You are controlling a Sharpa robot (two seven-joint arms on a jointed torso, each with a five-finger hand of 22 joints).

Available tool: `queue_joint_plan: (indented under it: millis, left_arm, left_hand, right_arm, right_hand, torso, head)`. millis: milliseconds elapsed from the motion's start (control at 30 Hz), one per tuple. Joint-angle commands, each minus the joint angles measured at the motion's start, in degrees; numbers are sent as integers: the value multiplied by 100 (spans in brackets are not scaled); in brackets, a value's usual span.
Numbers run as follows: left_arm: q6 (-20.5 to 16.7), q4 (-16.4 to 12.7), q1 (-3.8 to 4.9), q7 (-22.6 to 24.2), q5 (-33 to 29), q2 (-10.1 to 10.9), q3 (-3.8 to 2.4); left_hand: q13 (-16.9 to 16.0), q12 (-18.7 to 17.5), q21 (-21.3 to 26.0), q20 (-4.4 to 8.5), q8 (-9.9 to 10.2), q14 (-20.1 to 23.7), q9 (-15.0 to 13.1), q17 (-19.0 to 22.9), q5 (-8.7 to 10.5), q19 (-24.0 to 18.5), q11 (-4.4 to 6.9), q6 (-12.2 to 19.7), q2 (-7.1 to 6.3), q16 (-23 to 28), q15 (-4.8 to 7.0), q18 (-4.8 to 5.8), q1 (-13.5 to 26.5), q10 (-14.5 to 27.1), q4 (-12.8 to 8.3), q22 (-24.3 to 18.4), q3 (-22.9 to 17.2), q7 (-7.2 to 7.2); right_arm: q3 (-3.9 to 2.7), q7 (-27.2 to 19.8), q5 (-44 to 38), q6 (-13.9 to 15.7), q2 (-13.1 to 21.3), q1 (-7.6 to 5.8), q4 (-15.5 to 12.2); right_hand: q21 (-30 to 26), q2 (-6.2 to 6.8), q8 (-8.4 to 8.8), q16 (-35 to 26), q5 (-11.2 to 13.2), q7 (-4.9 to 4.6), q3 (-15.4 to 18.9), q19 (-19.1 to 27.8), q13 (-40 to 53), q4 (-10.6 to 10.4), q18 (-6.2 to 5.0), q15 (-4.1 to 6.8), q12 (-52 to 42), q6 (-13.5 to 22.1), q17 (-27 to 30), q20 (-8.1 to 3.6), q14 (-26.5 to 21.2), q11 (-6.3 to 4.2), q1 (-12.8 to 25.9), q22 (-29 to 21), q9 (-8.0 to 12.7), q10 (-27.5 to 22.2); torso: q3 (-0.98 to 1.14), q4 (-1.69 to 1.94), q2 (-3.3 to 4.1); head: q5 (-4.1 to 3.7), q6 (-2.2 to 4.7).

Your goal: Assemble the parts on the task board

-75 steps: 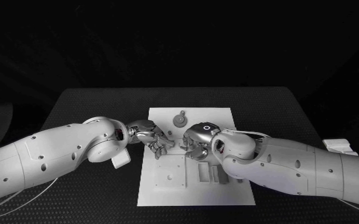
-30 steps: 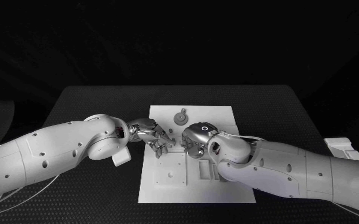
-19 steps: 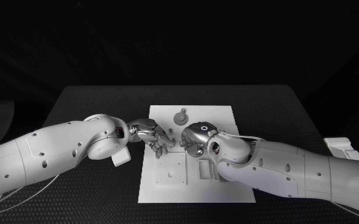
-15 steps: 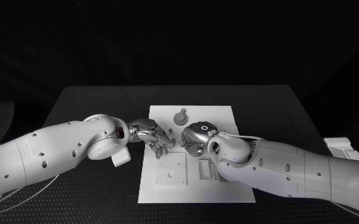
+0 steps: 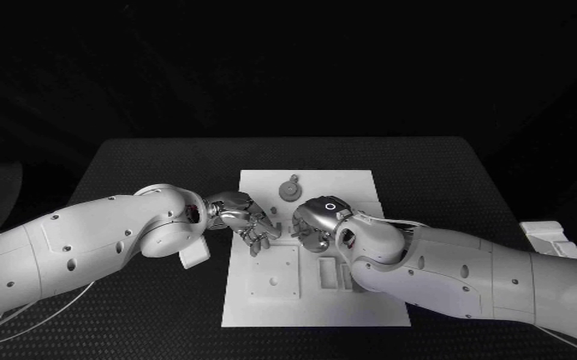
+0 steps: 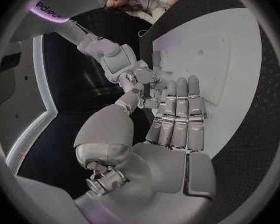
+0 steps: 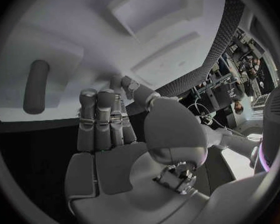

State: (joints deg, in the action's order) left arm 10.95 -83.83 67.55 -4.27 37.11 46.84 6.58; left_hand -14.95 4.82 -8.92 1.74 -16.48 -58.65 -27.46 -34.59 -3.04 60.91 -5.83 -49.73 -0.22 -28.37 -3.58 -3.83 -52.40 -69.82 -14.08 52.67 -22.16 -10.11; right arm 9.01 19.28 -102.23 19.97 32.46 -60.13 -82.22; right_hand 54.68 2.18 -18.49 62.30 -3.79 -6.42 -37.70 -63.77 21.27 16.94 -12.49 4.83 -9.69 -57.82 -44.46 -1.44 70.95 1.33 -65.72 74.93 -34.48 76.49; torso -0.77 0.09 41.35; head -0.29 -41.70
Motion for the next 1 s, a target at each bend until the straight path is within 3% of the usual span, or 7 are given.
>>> queue_joint_plan:
  millis: [33, 167, 300, 800, 1000]
  left_arm:
    - [9, -23, 1, 22, 2, -5, -1]
    - [-35, -23, 1, 4, 2, -2, 0]
    - [-165, -32, 1, -53, -65, 1, 2]
    - [-768, -140, 1, -438, -586, -11, 29]
    - [-891, -127, 1, -466, -811, -29, 39]
  left_hand:
    - [-7, -28, -15, 15, -19, -26, 7, -10, 11, -5, -10, 7, 14, 22, -16, -44, -46, 19, -41, -5, 1, 3]
    - [-8, -28, -14, 15, -19, -26, 7, -12, 11, -6, -10, 9, 14, 25, -16, -43, -43, 20, -44, -6, 2, 2]
    - [-9, -29, -14, 14, -18, -27, 9, -15, 11, -5, -11, 10, 18, 28, -17, -43, -38, 19, -45, -6, 3, 1]
    - [-29, -43, -8, 10, 43, -35, 52, -64, 9, -9, -17, 131, 52, 84, -22, -41, 11, 31, -87, -16, 6, -53]
    - [-46, -57, 9, 7, 77, -38, 82, -111, 15, -22, -24, 215, 52, 143, -27, -42, 273, 51, 82, -36, 58, -87]
  right_arm:
    - [5, -66, -59, 153, 67, 10, -61]
    - [-9, -81, -42, 203, 161, 8, -180]
    - [-86, -89, -41, 232, 282, 1, -359]
    - [-275, -74, 37, 286, 699, -281, -1129]
    - [-301, -61, 51, 277, 808, -380, -1407]
  right_hand:
    - [44, 25, -27, 32, -11, -5, -15, -16, 11, -14, -251, 13, -27, -57, -15, -27, 31, 0, -51, 126, -39, 61]
    - [61, 32, -32, 41, -11, 2, -12, -29, 19, -14, -251, 22, -33, -74, -24, -35, 47, -9, -51, 125, -46, 81]
    - [76, 40, -36, 49, -12, 8, -11, -40, 25, -14, -251, 29, -38, -90, -32, -42, 60, -17, -52, 125, -52, 99]
    - [98, 54, -42, 59, -12, 18, -13, -54, 35, -15, -251, 41, -44, -115, -46, -55, 78, -28, -54, 124, -63, 128]
    - [100, 56, -42, 59, -12, 19, -14, -56, 36, -16, -251, 42, -44, -117, -47, -56, 80, -29, -53, 123, -64, 130]
  torso:
    - [1, 1, -1]
    - [1, 0, 0]
    - [-3, -6, -4]
    - [0, -6, -2]
    - [-2, -8, -6]
  head:
    - [-1, 7]
    - [0, 9]
    - [-3, 22]
    - [2, 87]
    - [5, 111]
